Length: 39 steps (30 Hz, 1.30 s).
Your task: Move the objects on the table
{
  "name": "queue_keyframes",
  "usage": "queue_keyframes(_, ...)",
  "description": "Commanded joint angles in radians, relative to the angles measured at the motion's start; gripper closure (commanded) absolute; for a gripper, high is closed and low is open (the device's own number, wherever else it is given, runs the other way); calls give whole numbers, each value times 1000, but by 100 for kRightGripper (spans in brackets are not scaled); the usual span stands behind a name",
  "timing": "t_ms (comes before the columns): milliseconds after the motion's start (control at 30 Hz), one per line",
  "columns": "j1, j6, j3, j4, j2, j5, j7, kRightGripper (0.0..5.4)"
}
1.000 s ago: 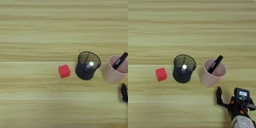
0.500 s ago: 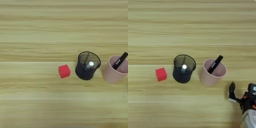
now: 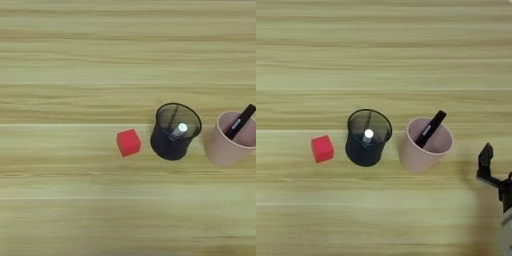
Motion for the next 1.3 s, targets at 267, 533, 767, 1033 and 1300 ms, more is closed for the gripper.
queue_keyframes(267, -50, -24, -27, -119, -66, 73, 15, 6)
queue_keyframes(533, -51, -8, -25, -174, -71, 103, 13, 6)
queue_keyframes(767, -46, 24, -2, -241, -79, 149, 46, 6)
queue_keyframes(1033, -33, 55, 52, -322, -65, 225, 95, 6)
queue_keyframes(1300, -9, 78, 121, -385, -54, 289, 133, 6)
